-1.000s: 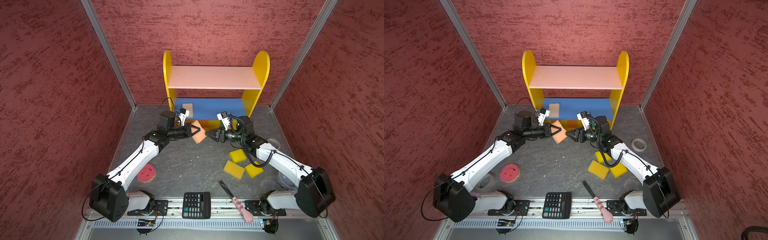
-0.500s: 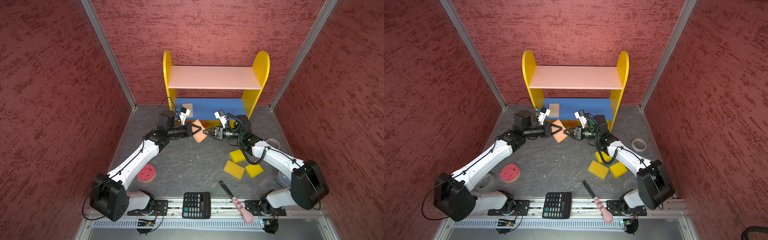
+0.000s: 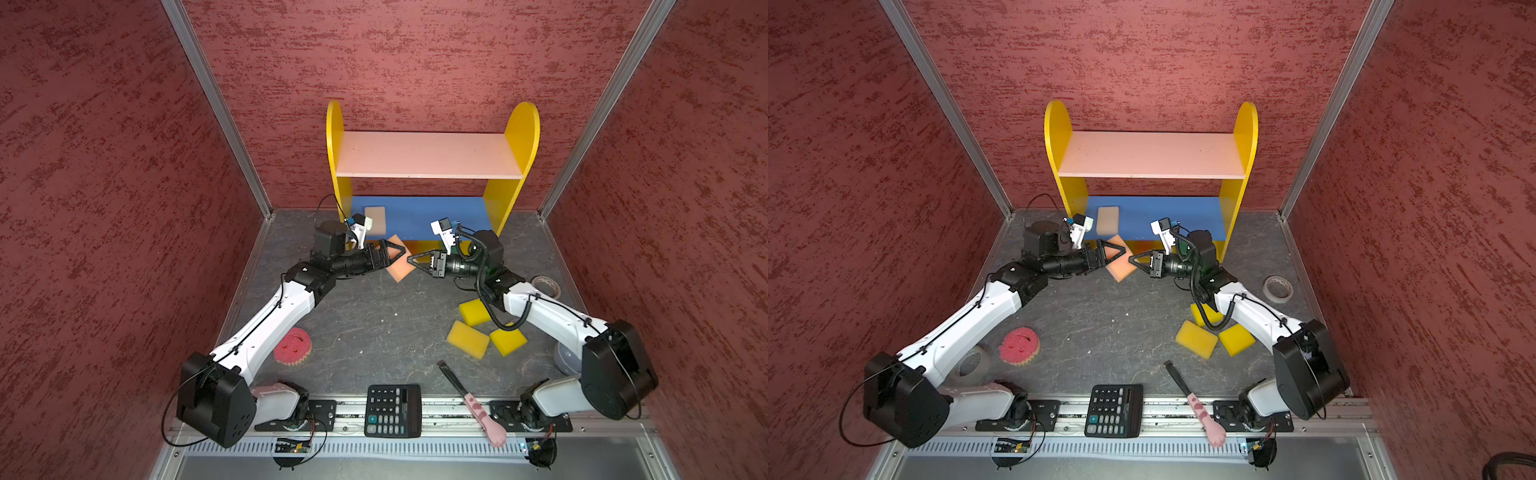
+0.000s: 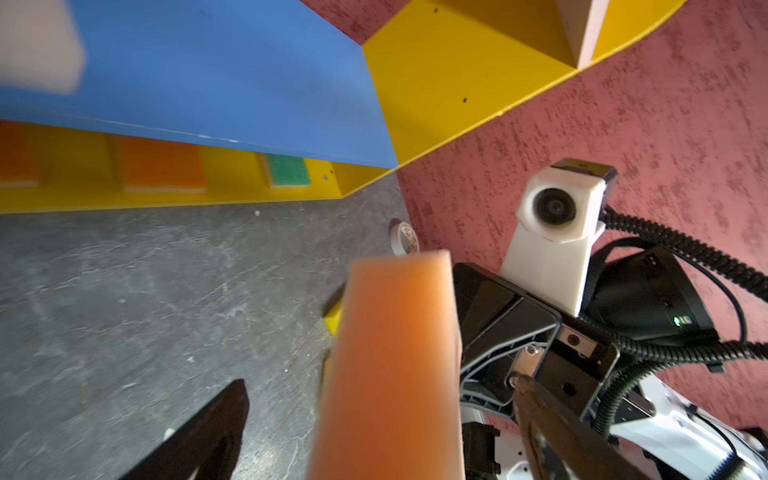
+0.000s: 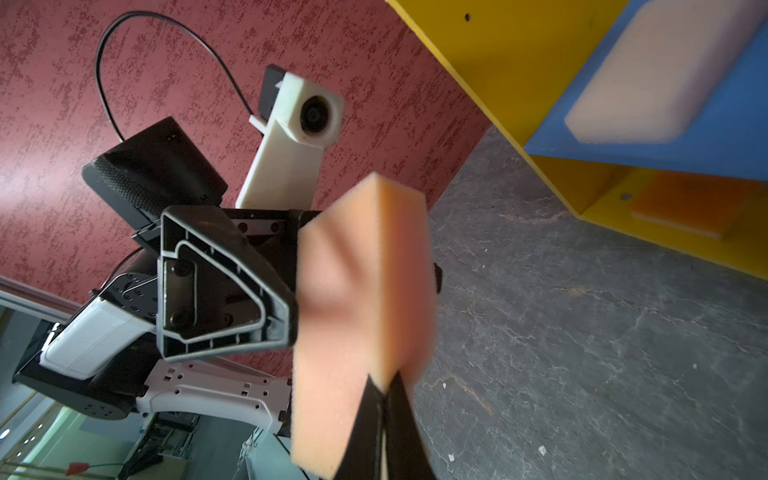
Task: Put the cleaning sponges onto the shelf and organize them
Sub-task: 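Set the peach sponge upright on the blue shelf beside the white sponge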
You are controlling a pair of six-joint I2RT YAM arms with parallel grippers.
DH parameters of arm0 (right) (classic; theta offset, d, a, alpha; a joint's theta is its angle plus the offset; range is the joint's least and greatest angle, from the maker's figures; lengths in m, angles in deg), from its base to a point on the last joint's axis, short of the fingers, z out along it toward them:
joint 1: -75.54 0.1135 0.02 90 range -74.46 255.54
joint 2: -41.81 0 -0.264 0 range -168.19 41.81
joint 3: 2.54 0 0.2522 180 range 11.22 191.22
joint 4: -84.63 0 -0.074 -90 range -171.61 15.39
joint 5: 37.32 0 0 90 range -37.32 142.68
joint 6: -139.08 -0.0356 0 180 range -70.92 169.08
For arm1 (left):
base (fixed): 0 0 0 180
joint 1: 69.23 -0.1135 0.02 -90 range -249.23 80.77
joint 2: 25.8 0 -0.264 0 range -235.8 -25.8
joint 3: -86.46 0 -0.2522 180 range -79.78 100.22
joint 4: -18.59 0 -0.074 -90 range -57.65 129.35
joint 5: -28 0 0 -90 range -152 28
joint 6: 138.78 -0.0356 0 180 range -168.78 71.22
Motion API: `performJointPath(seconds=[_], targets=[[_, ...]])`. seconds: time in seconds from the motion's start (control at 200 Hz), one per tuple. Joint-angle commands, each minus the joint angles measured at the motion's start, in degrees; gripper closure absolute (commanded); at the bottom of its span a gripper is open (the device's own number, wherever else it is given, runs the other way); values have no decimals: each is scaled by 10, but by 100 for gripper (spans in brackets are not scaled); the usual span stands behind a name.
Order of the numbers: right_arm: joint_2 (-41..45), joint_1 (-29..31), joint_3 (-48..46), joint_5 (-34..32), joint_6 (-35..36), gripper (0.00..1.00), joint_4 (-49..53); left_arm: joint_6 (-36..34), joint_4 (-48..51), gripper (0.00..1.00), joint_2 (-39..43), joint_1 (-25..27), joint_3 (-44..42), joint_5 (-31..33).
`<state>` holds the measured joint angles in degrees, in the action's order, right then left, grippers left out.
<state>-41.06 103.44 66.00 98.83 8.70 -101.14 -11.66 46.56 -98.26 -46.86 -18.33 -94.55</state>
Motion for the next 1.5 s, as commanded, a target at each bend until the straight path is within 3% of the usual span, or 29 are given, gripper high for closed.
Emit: performJointPath(seconds=[0.0,0.326,0.611,0.907,1.493], targets=[[9,-1,11,-63,27,100,39,-20,43,1,47,-17,-8,77],[-1,-3,60,-271,45,100,123,-41,92,1,173,-45,-59,219],[-72,-3,117,-428,5,100,115,-42,121,0,201,-79,-77,229],[-157,-2,182,-476,-27,100,116,-45,122,1,208,-99,-88,213],[-282,-1,285,-495,-68,100,140,-47,119,1,202,-119,-100,193]])
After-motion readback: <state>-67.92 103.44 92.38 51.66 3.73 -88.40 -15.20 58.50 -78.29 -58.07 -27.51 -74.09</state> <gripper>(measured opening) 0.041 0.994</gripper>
